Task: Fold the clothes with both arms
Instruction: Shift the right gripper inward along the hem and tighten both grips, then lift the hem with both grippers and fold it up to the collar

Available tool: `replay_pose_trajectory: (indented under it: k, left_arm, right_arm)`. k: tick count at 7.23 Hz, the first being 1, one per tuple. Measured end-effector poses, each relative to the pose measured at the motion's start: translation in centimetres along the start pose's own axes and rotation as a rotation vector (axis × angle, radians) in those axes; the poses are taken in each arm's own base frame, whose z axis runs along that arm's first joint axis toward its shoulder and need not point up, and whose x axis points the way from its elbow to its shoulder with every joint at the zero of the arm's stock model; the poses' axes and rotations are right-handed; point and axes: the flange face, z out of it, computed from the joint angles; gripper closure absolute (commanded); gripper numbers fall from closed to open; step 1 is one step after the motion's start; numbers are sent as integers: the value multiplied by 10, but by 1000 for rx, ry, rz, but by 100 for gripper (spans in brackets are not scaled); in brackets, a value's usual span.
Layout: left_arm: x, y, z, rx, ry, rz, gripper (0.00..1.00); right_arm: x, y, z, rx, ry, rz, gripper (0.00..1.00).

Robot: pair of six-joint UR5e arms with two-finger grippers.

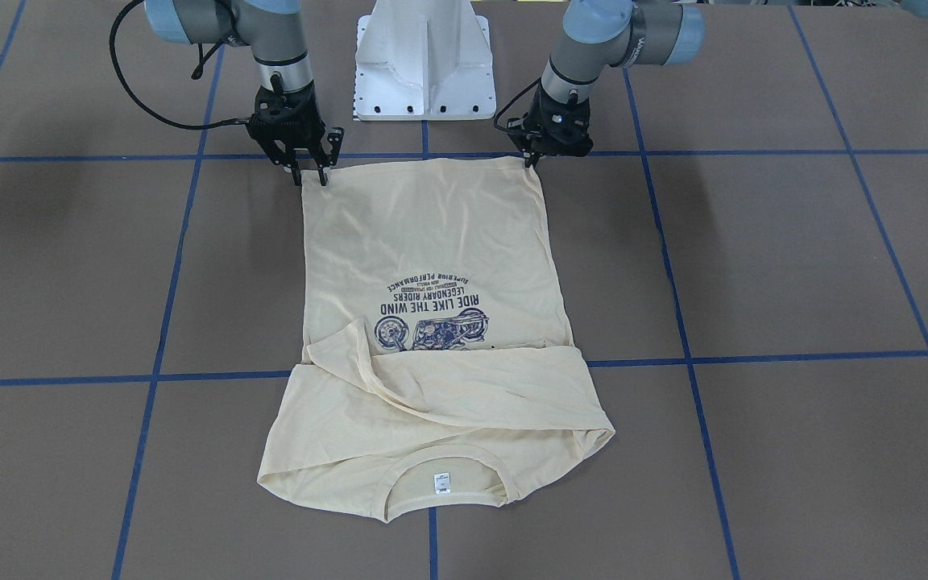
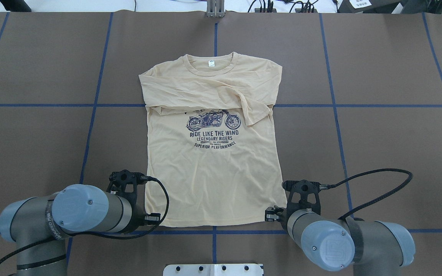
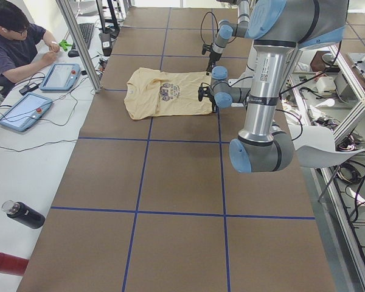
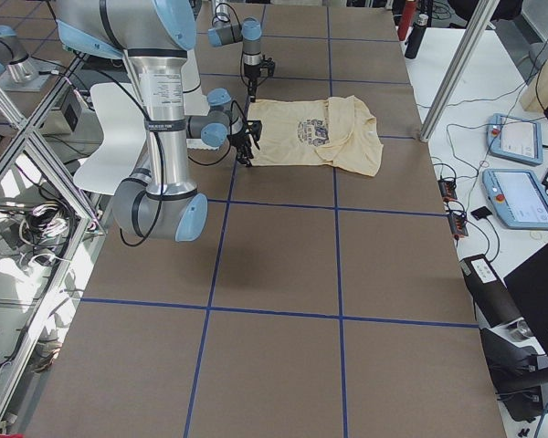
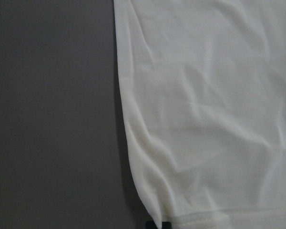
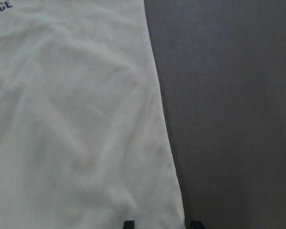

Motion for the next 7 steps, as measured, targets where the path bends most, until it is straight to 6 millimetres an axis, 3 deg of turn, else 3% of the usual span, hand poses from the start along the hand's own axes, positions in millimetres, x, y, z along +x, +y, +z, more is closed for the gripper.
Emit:
replay_pose_trajectory:
  k: [2,4,5,7]
  left_arm:
    - [1,0,-1,1,2,0,100]
    - [6,1,-19,6,32,9,100]
    - [10,6,-46,-1,67,25,100]
    - [4,31,-123,-60,132,51,100]
  right_arm:
    - [-1,-4,-6,4,-11,4,100]
    - [0,-12,-35,1,-55,17,100]
    - [7,-13,-61,-26,-87,26,100]
    - [27,7,-123,-122,-160,31,100]
